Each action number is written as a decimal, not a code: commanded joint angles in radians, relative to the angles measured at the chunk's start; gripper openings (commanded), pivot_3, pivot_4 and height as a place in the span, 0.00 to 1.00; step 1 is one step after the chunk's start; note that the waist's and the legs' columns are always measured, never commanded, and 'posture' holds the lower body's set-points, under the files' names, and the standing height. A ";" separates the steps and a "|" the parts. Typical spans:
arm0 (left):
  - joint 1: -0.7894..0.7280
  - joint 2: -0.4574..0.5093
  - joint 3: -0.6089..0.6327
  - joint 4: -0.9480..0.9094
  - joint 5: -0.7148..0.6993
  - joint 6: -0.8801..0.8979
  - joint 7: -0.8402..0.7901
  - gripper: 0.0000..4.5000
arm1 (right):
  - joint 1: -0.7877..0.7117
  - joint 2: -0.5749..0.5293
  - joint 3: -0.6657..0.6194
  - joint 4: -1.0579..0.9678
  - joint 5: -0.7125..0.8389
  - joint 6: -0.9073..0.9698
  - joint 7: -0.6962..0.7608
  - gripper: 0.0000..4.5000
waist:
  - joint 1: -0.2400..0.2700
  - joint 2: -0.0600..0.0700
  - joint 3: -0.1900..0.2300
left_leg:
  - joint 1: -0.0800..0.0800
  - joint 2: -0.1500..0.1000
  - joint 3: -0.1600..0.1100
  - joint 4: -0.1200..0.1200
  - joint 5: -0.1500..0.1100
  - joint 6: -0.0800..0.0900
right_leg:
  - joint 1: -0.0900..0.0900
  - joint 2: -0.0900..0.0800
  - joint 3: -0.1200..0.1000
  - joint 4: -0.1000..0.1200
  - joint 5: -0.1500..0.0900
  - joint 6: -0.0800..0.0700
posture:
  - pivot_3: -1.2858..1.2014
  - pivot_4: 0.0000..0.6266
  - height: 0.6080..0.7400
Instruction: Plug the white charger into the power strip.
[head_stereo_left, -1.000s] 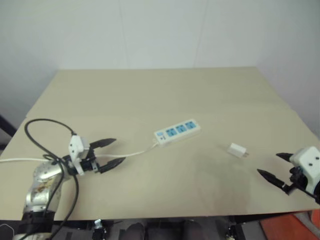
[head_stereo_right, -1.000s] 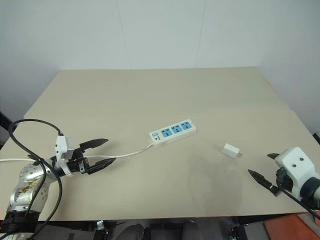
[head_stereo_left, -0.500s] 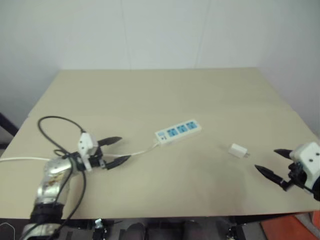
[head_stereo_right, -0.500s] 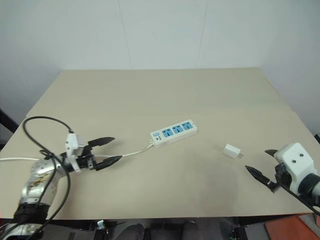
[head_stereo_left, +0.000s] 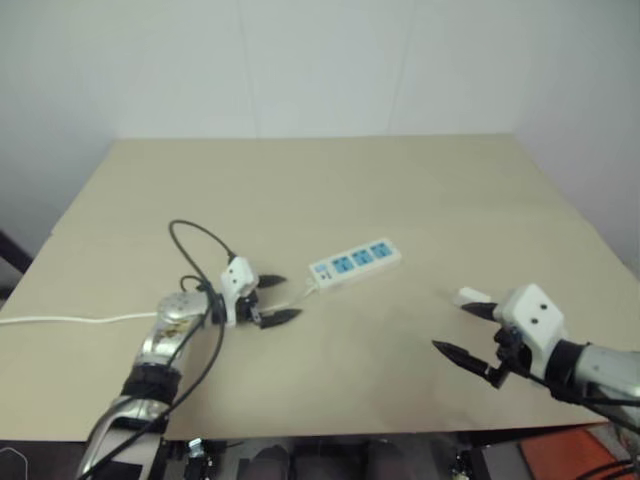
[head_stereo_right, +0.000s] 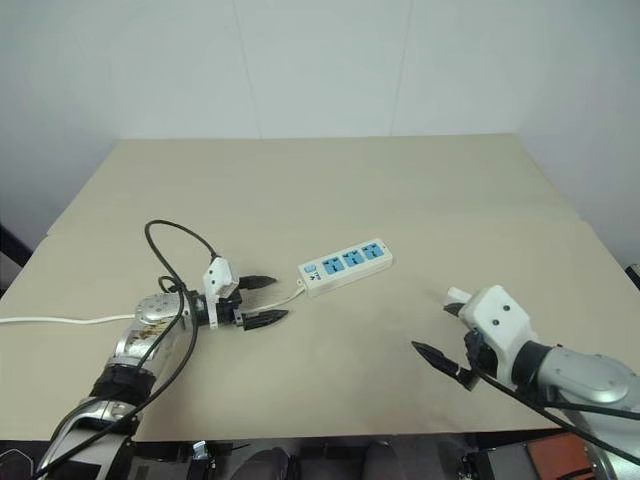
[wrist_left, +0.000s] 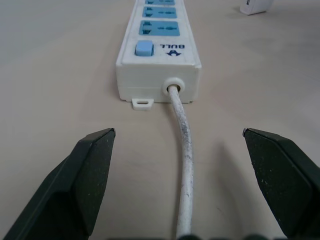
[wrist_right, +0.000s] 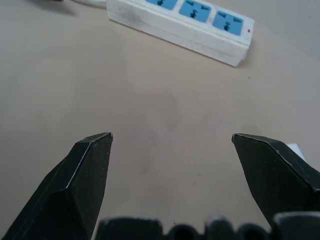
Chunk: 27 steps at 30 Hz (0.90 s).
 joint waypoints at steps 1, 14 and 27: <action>-0.042 0.008 -0.032 0.017 0.054 0.012 0.020 0.99 | -0.017 0.001 0.007 -0.034 0.009 0.012 -0.024 1.00 | 0.001 0.000 0.000 | 0.000 0.000 0.000 0.000 0.000 0.000 | 0.000 0.000 0.000 0.000 0.000 0.000 | 0.52 0.24 1.00; -0.068 -0.039 -0.098 0.062 0.144 0.055 0.075 0.21 | -0.045 -0.011 0.046 -0.017 -0.006 0.030 -0.049 1.00 | 0.012 0.000 -0.007 | 0.004 -0.001 -0.001 0.001 0.000 0.000 | 0.007 0.000 -0.001 -0.001 0.000 0.001 | 0.52 0.24 1.00; 0.227 0.132 0.026 -0.435 0.011 0.313 0.076 0.00 | -0.032 -0.019 0.068 0.012 -0.030 0.002 -0.041 1.00 | -0.019 0.000 -0.007 | 0.004 0.002 -0.002 0.001 -0.001 0.002 | 0.005 0.000 0.000 -0.003 0.000 0.001 | 0.52 0.24 1.00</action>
